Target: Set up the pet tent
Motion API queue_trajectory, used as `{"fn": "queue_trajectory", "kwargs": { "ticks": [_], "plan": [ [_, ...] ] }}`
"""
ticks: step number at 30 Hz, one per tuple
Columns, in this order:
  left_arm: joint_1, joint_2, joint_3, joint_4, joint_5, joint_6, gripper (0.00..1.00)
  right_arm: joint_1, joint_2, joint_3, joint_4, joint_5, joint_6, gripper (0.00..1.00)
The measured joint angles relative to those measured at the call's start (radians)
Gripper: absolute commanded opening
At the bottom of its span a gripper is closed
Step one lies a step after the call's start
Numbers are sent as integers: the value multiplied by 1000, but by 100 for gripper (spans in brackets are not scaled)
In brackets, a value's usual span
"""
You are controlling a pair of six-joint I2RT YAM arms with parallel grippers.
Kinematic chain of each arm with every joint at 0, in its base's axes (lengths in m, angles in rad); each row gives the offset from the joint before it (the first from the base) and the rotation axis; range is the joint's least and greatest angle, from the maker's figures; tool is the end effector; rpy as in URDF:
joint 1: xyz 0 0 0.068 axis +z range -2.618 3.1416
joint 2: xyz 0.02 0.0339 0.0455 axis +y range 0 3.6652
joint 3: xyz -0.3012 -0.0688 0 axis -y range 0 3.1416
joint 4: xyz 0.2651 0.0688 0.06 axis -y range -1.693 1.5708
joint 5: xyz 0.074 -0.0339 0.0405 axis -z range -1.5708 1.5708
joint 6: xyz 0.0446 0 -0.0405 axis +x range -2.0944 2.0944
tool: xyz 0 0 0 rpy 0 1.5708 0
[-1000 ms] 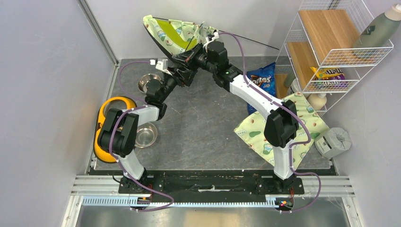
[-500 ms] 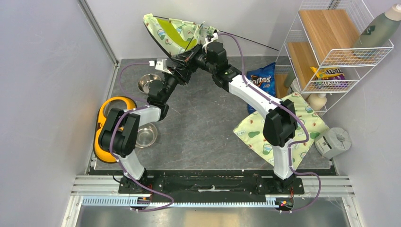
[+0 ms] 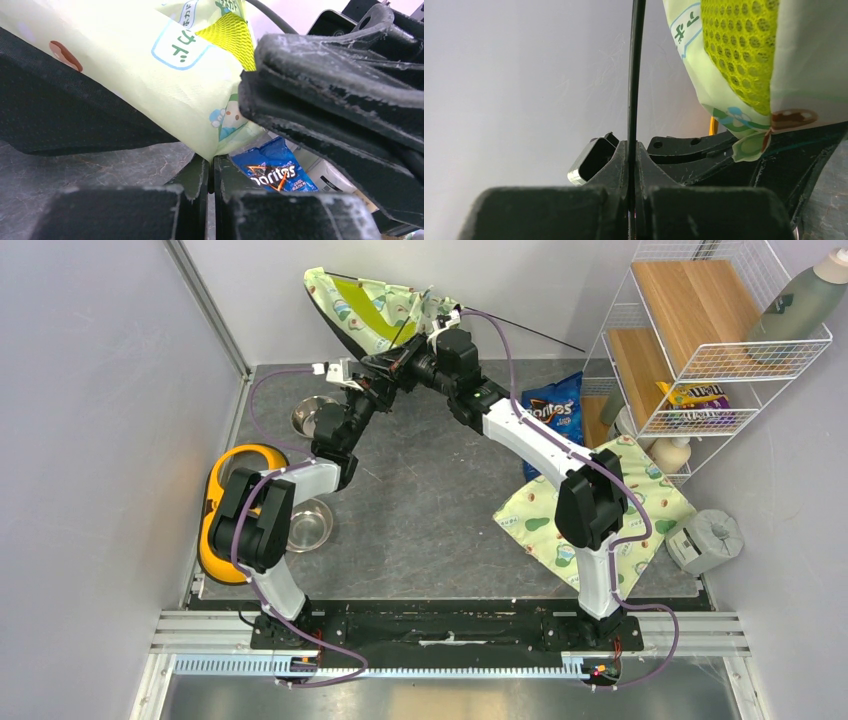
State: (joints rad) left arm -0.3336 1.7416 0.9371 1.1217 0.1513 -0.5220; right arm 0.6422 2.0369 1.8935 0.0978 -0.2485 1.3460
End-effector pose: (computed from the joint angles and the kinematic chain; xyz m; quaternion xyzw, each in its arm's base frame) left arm 0.3856 -0.1408 0.2978 0.0059 0.5880 -0.3754 0.7164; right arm 0.4286 0.3343 0.3987 0.1669 0.7030 0.6235 0.2986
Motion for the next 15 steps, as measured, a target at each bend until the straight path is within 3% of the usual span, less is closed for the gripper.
{"fn": "queue_trajectory", "kwargs": {
  "ticks": [9,15],
  "plan": [
    [0,-20,-39,-32,44,0,2,0,1,-6,24,28,-51,0],
    [0,-137,-129,-130,42,0,2,0,-1,-55,70,60,-126,0]
  ]
}}
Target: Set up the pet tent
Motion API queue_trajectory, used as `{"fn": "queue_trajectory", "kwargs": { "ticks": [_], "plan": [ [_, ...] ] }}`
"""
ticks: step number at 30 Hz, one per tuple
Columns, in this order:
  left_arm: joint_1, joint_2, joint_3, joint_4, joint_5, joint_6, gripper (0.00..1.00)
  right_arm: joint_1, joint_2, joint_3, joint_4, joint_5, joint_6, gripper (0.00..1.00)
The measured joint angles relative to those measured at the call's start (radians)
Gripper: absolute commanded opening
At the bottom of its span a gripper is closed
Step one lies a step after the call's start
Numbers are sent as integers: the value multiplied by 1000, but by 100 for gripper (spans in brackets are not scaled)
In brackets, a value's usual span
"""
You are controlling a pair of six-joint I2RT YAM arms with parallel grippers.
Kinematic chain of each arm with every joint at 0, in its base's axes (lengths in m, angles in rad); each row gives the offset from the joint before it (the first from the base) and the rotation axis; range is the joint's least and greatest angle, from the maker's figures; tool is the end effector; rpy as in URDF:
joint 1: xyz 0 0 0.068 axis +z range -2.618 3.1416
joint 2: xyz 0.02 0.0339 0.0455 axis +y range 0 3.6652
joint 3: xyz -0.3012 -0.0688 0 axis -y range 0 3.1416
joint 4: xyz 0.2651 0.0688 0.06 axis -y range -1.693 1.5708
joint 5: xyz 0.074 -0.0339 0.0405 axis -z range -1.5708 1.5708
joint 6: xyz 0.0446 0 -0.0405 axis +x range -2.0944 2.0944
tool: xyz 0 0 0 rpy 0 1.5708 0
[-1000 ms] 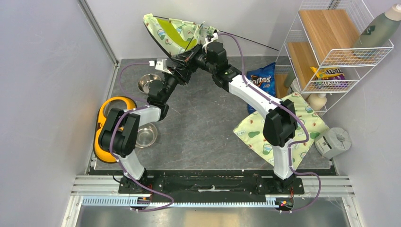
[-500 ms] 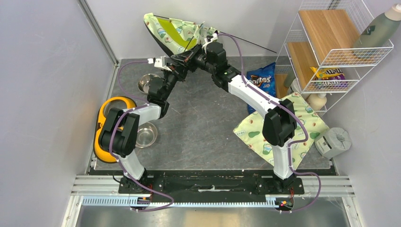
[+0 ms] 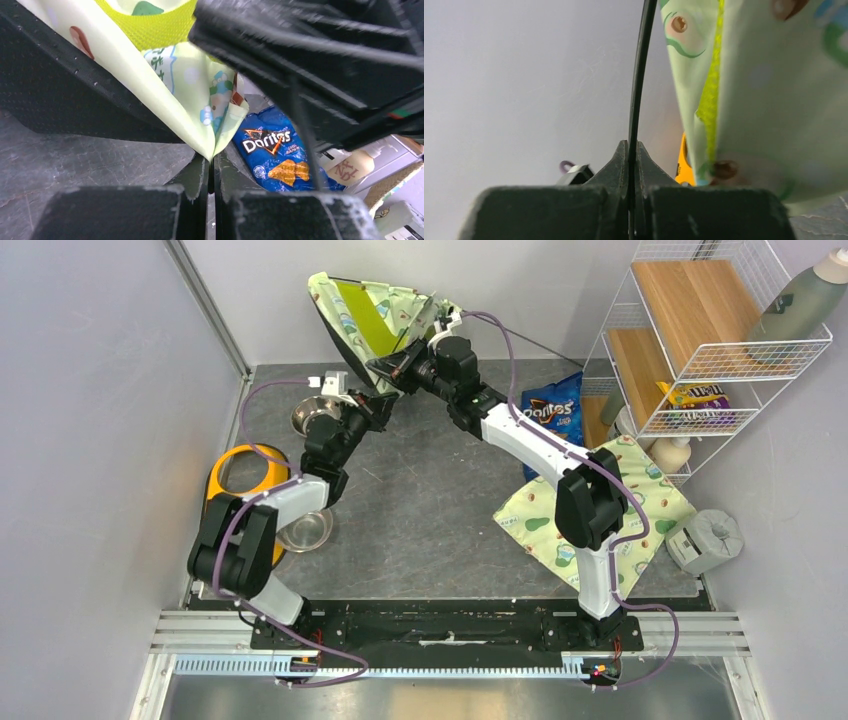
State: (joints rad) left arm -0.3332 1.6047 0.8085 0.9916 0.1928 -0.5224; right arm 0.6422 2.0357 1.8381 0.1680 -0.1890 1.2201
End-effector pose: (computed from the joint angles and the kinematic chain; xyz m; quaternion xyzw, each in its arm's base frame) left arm 0.3507 -0.1304 0.2899 0.0144 0.6360 -0.3747 0.6745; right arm 0.4310 0.3329 0.3860 0.1405 0.7034 0.5968 0.3596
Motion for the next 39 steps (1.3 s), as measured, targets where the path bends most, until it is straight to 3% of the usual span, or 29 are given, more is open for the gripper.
{"fn": "queue_trajectory", "kwargs": {
  "ticks": [12,39],
  "plan": [
    [14,-145,-69,-168,-30,16,2,6,3,-26,48,64,-72,0],
    [77,-275,-207,-235,-24,103,2,6,73,-18,48,110,-92,0]
  ]
}}
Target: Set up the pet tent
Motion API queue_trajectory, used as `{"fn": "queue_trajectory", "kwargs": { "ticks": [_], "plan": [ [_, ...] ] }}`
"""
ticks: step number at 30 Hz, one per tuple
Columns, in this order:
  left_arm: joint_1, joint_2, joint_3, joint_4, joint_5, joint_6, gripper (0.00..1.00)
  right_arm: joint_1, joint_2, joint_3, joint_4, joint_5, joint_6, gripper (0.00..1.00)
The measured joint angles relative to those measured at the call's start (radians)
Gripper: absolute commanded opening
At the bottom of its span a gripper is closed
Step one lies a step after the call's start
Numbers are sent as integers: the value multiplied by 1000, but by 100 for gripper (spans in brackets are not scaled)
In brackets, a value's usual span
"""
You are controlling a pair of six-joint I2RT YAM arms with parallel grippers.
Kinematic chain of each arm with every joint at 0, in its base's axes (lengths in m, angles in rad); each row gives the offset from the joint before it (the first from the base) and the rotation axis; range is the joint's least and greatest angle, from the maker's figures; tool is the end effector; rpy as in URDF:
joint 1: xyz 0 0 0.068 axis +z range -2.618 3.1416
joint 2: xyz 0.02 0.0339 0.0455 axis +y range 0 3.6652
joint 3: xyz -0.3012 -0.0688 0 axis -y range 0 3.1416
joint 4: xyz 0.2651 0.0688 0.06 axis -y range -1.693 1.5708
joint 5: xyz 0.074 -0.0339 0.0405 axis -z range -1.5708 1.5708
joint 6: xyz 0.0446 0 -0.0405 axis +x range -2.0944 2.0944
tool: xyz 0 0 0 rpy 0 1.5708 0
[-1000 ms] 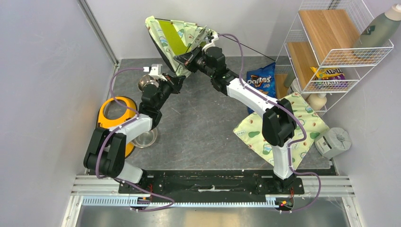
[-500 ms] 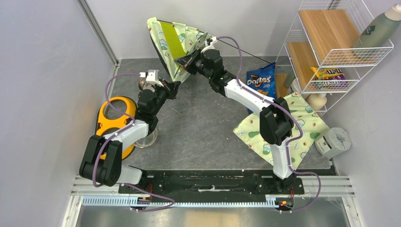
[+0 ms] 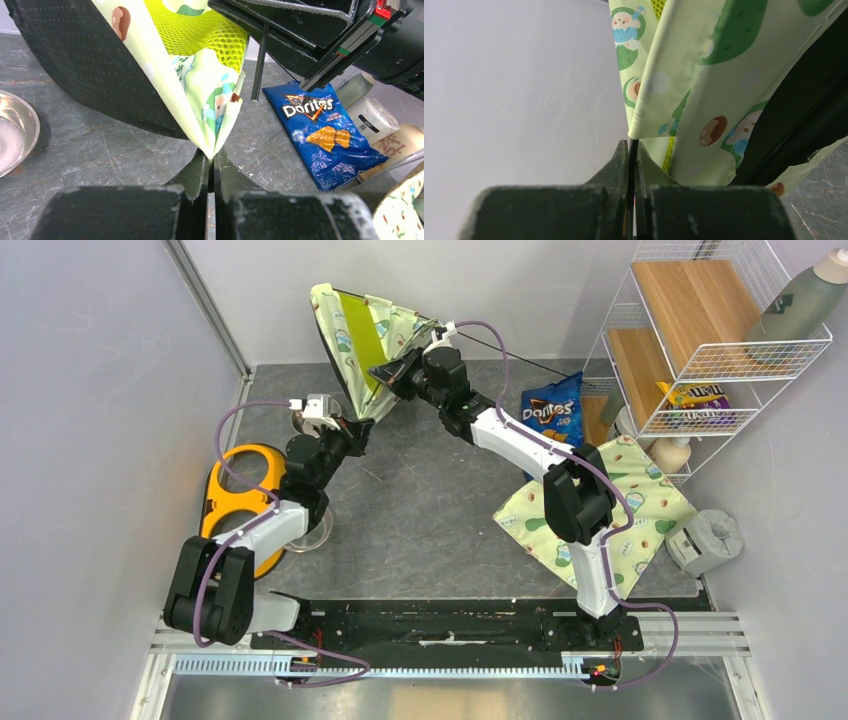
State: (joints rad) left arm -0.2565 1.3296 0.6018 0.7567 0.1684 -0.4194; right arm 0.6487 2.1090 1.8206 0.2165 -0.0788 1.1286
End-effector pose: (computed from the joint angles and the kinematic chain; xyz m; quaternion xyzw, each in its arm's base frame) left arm 0.2920 -0.0843 0.2778 0.0036 0.6970 -0.2923 0.6549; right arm 0.4471 0.3434 0.3457 0.1478 0.7169 0.5466 0.4068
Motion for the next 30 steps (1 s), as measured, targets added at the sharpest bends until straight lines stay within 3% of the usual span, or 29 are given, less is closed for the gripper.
{"fn": "queue_trajectory", "kwargs": {
  "ticks": [30],
  "plan": [
    [15,-37,-42,-5,25,24,2,1,34,43,-66,13,-42,0]
  ]
}}
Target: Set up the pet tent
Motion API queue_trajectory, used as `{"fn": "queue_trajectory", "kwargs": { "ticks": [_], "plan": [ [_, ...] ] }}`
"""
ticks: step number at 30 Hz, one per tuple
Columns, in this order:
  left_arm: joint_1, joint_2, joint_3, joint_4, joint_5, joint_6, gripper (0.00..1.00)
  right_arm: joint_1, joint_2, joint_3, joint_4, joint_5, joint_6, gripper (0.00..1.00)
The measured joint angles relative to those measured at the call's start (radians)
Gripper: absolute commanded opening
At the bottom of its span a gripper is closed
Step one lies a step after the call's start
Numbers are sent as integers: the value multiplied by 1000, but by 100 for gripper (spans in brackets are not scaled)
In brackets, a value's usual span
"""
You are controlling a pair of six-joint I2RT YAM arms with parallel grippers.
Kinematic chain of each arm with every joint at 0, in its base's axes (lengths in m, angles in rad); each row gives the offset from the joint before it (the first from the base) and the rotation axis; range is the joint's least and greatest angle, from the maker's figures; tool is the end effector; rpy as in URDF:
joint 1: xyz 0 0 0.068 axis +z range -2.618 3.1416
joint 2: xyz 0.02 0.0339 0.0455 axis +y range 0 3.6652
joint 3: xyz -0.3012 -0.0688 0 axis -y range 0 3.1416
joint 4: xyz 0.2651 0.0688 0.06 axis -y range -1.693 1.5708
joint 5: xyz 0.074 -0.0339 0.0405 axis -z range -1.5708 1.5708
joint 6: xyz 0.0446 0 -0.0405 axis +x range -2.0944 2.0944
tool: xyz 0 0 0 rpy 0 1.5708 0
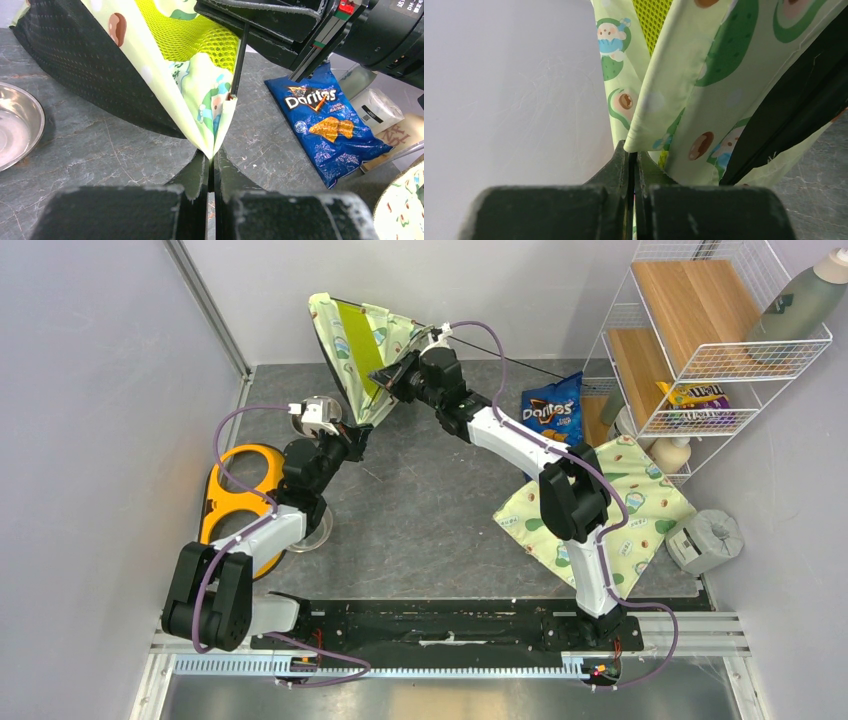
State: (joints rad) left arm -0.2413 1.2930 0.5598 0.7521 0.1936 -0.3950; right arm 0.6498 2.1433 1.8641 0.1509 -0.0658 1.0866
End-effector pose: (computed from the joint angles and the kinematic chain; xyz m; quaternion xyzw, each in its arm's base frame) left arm 0.2818 -0.0782 0.2725 0.0153 0.7004 -0.2865 0.6536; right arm 0.4537 0.3485 0.3361 0.1414 0.7375 0.5196 0.4076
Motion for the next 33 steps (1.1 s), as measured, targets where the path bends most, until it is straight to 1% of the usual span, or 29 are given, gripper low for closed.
{"fn": "queue_trajectory", "kwargs": {
  "ticks": [12,18,33],
  "plan": [
    [5,0,5,-31,-1,0,2,15,0,-38,23,32,-68,0],
    [8,4,33,-71,2,-1,2,28,-2,-55,29,54,-78,0],
    [12,38,75,-126,77,-1,2,43,-19,-69,29,85,-92,0]
  ]
}}
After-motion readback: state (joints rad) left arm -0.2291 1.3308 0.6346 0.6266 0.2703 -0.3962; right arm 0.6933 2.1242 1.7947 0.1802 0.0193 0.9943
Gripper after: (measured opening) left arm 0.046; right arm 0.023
